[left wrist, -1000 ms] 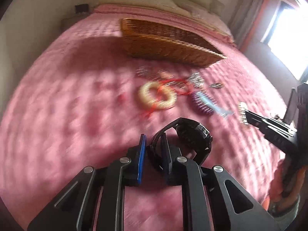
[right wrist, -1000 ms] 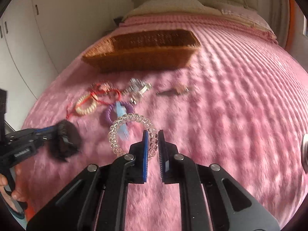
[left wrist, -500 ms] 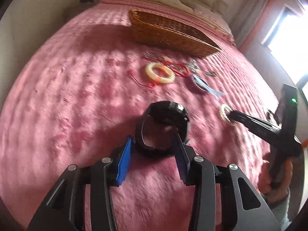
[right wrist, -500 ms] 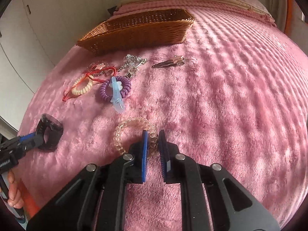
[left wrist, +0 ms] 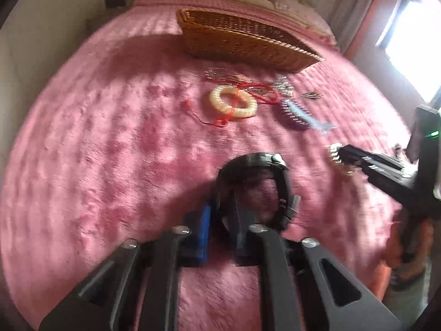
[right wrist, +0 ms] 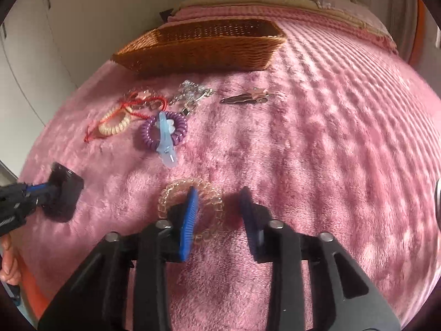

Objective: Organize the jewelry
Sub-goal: 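Carry the watch and clear bracelet into the wicker basket and open both tools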

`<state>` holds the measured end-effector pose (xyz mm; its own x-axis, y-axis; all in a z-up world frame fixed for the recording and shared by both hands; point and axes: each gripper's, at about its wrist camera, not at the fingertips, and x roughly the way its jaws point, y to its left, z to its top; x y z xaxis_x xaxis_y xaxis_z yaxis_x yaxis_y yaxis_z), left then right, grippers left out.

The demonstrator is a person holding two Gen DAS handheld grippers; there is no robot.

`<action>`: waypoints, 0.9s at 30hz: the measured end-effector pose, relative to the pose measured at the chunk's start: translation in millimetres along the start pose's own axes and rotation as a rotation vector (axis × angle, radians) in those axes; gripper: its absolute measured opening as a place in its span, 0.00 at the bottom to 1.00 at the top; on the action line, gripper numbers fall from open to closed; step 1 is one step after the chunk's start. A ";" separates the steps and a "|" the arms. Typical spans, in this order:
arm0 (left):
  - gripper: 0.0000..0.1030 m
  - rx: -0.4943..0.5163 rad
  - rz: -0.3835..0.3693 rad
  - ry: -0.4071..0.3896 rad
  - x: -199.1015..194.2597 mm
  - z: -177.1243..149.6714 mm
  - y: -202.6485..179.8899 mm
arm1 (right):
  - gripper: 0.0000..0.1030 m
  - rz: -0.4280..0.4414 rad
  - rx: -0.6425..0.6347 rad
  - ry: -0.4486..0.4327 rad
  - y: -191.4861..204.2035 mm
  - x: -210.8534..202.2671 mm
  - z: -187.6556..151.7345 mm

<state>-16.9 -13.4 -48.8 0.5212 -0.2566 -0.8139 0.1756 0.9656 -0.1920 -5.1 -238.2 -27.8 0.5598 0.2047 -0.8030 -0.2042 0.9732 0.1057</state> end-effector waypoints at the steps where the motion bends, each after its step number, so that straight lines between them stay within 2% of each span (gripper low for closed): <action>1: 0.03 0.000 0.001 -0.013 -1.4 -1.0 0.6 | 0.08 -0.002 -0.006 -0.008 1.9 -1.5 -0.9; 8: 0.03 -0.057 -0.027 -0.108 -16.5 4.4 9.2 | 0.08 0.006 -0.011 -0.097 6.6 -26.7 9.3; 12: 0.03 -0.076 -0.047 -0.190 -33.6 26.7 10.5 | 0.08 0.013 -0.008 -0.145 9.6 -38.9 23.4; 17: 0.03 -0.079 -0.042 -0.277 -41.4 84.6 6.1 | 0.08 0.029 0.008 -0.229 11.3 -48.4 78.6; 20: 0.03 -0.093 -0.053 -0.306 -31.3 134.1 4.6 | 0.08 0.003 0.001 -0.268 10.6 -39.5 121.8; 23: 0.03 -0.102 -0.047 -0.313 -13.2 172.8 5.9 | 0.08 -0.012 0.014 -0.267 5.8 -16.4 162.0; 27: 0.04 -0.113 -0.025 -0.283 35.1 224.7 3.4 | 0.08 -0.032 0.039 -0.214 -8.0 33.7 207.3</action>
<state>189.7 -28.8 45.1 0.7323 -0.2669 -0.6265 0.1056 0.9534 -0.2827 181.9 -217.4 65.9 0.7241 0.1874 -0.6638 -0.1547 0.9820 0.1086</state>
